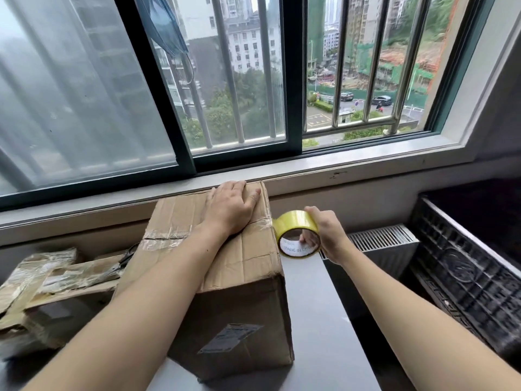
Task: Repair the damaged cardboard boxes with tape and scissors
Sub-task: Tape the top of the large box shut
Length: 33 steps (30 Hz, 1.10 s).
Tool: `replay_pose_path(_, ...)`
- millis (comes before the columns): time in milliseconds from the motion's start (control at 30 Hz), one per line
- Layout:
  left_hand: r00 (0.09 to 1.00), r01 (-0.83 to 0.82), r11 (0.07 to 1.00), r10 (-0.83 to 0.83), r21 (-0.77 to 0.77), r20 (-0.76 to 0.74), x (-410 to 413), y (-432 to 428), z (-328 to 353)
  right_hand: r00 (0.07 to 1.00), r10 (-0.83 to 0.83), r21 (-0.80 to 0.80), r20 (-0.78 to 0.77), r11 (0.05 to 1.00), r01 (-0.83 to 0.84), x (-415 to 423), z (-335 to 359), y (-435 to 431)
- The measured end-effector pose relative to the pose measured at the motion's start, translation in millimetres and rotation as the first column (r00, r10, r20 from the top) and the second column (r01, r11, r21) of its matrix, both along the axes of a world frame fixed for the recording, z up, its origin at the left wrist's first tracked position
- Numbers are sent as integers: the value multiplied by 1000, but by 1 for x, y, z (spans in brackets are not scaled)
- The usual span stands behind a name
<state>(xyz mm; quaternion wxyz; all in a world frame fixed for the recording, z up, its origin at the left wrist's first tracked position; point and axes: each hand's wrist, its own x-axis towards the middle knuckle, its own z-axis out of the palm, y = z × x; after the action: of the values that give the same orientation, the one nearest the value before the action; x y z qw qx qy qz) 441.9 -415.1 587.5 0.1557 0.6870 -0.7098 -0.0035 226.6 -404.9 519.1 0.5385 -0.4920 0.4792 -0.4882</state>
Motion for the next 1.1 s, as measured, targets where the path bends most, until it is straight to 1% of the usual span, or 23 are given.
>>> replay_pose_path(33,1000,0,1000,0,-30,9,-2,3,2,997,-1,4,-78,1000,1,-1,-7,0)
replay_pose_path(67,999,-5,997,8,-71,48,-5,6,6,990,-7,10,-139,1000,8,-1,-14,0)
replay_pose_path(133,974,-37,990,67,-136,216,-13,15,18,979,-12,5,-201,1000,13,1,-20,0)
replay_pose_path(167,951,-65,988,105,-143,292,-20,21,26,973,-11,-11,-231,1000,9,2,-18,-1)
replay_pose_path(200,931,-98,988,134,-121,339,-28,28,35,964,-4,-30,-265,1000,-4,3,-14,-2)
replay_pose_path(267,910,-170,985,165,-21,380,-47,40,47,944,19,-69,-330,997,-44,4,-4,-4)
replay_pose_path(333,857,-232,969,160,88,490,-65,48,52,922,11,-101,-387,993,-54,4,3,-5)
replay_pose_path(367,829,-260,955,145,144,540,-72,49,53,914,3,-111,-405,992,-53,3,3,-6)
replay_pose_path(433,797,-324,919,139,222,588,-80,47,54,918,-1,-111,-396,993,-47,2,1,-5)
replay_pose_path(500,769,-371,895,146,249,622,-85,39,56,924,-8,-113,-381,993,-38,3,-2,-4)
replay_pose_path(633,741,-398,853,81,339,667,-97,30,58,930,-43,-126,-365,992,-4,6,-3,-3)
replay_pose_path(733,717,-383,851,29,359,696,-104,30,58,940,-25,-124,-341,992,-18,6,-5,-1)
replay_pose_path(900,752,-334,884,42,326,657,-91,28,52,952,5,-143,-306,988,-51,9,-1,6)
replay_pose_path(1000,767,-325,892,54,313,640,-80,29,53,961,53,-156,-270,983,-98,11,7,10)
replay_pose_path(1100,788,-286,921,70,263,612,-71,35,59,979,104,-140,-175,982,-129,8,19,8)
